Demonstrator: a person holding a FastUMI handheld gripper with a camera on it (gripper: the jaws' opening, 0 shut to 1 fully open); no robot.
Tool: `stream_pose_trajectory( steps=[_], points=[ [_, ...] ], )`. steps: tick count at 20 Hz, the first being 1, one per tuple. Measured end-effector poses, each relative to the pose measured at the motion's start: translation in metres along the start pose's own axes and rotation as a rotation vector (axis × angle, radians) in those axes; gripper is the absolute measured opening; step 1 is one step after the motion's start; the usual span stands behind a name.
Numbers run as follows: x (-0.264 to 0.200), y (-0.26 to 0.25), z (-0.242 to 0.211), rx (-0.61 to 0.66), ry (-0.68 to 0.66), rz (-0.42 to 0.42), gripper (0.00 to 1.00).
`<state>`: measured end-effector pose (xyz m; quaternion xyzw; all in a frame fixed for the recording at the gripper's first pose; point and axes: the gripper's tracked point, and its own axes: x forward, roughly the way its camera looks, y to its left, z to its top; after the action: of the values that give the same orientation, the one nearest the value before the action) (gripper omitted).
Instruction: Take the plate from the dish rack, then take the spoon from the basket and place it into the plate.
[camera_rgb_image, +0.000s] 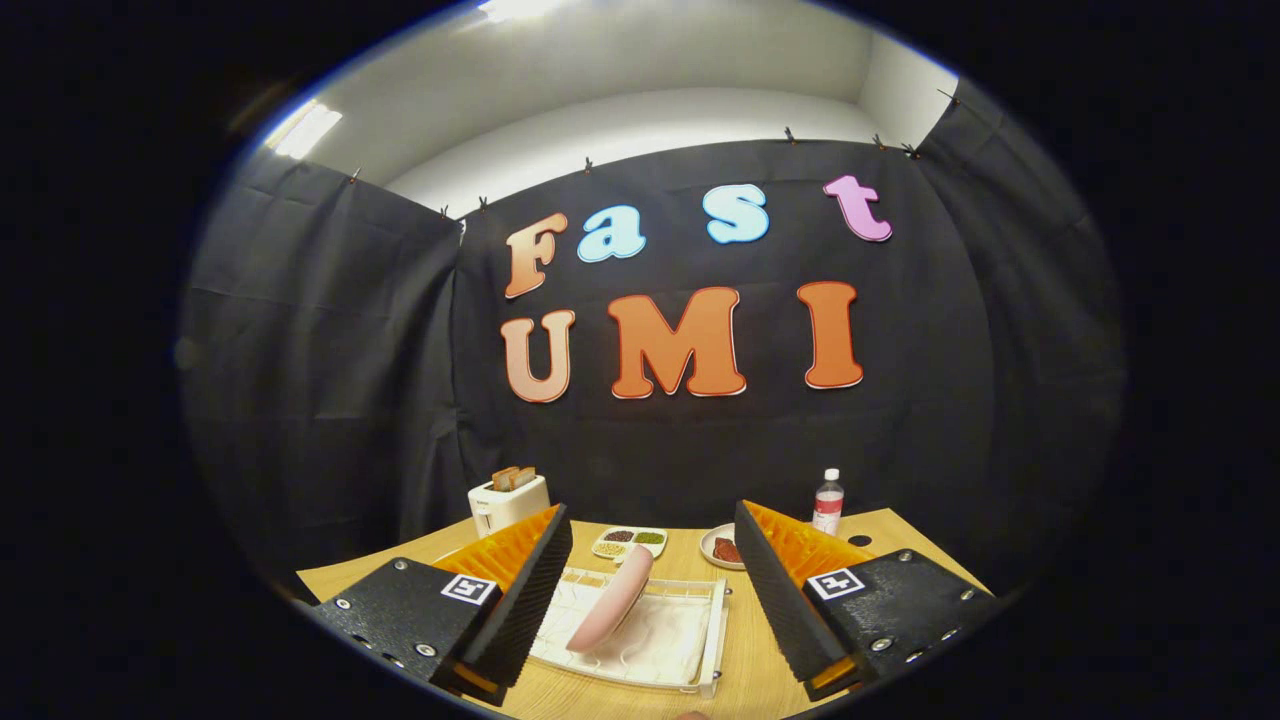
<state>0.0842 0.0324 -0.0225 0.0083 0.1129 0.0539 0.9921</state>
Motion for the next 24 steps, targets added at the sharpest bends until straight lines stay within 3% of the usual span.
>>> stream_pose_trajectory(
  steps=[3, 12, 24],
  points=[
    [0.025, 0.013, -0.022, 0.007, 0.107, 0.06, 0.97],
    [0.093, -0.001, -0.082, 0.027, 0.448, -0.004, 0.97],
    [0.112, 0.02, -0.153, 0.072, 0.85, 0.005, 0.93]
  ],
)
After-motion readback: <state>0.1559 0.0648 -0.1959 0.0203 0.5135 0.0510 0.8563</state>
